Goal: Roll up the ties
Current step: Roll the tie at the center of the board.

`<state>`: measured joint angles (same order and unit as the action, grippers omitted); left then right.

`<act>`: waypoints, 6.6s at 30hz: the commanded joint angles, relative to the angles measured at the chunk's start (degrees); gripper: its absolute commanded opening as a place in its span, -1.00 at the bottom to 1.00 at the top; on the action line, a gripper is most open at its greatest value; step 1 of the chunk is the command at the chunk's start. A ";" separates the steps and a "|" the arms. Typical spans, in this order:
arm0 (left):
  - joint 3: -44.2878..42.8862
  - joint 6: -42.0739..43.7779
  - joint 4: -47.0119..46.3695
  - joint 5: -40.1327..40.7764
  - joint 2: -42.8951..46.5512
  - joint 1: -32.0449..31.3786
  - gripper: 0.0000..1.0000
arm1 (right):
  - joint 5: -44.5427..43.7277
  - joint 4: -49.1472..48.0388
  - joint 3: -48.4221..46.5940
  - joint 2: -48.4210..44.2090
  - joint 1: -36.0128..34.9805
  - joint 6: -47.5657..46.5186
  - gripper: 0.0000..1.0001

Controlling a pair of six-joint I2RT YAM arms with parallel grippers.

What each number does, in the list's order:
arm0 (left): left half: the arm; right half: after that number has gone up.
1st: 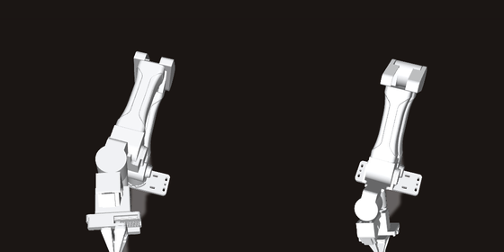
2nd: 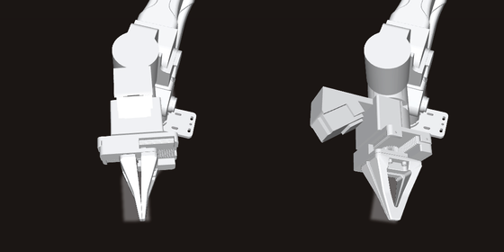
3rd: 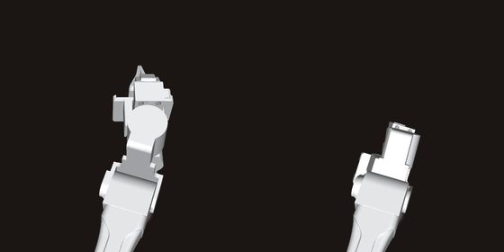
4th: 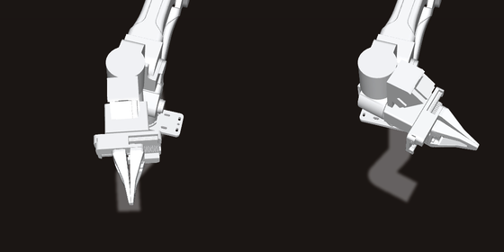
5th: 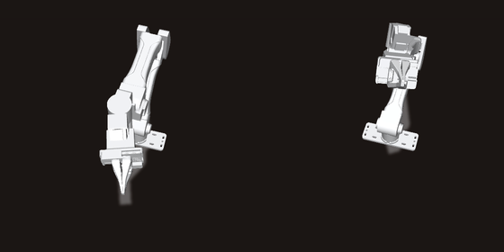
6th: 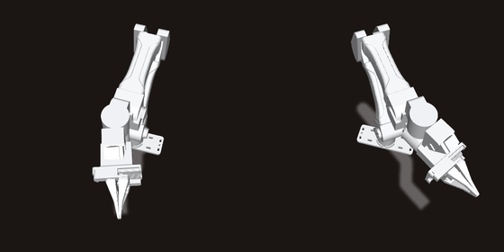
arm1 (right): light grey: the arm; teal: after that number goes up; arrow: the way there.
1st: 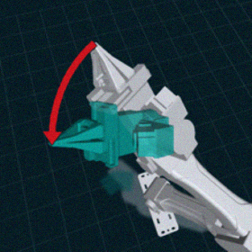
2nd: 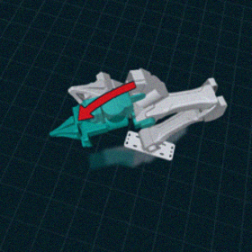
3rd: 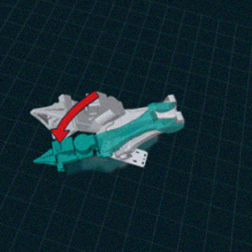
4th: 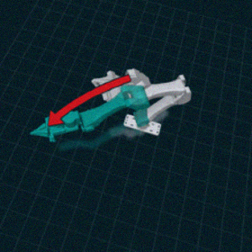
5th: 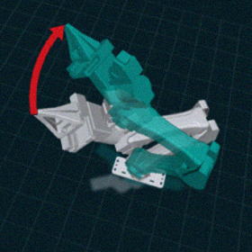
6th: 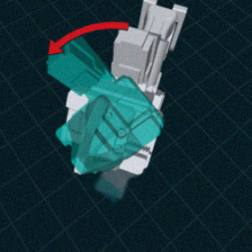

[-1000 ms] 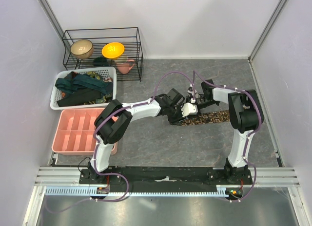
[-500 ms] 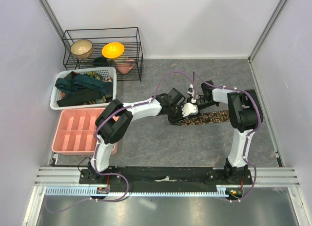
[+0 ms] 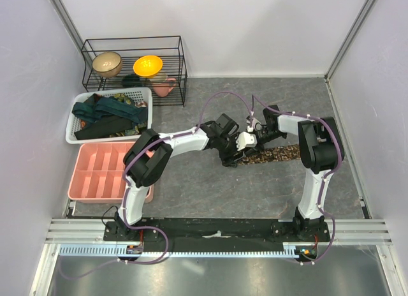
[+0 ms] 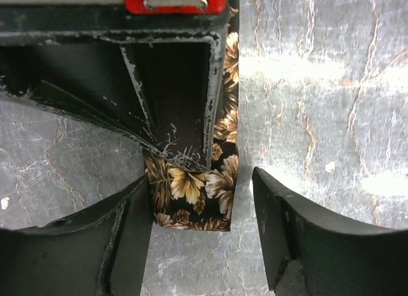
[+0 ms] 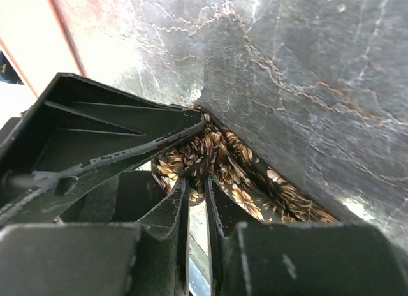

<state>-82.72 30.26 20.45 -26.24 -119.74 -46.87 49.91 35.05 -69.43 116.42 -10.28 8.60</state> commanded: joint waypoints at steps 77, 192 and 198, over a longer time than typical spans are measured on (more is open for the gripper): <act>-2.43 13.42 12.59 2.50 -1.54 2.75 -0.60 | -20.91 8.55 -13.63 9.97 -0.62 -5.52 -0.74; 3.88 2.61 3.99 8.31 0.30 2.22 -0.48 | 6.25 0.91 -5.98 -0.50 -2.19 2.73 -0.03; 3.79 2.87 3.99 7.43 0.12 2.22 -0.45 | 4.15 -4.46 -5.89 2.75 -3.60 5.64 -0.04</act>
<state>-79.07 30.96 18.63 -21.30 -116.68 -44.75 53.32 36.58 -75.50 117.89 -13.02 11.44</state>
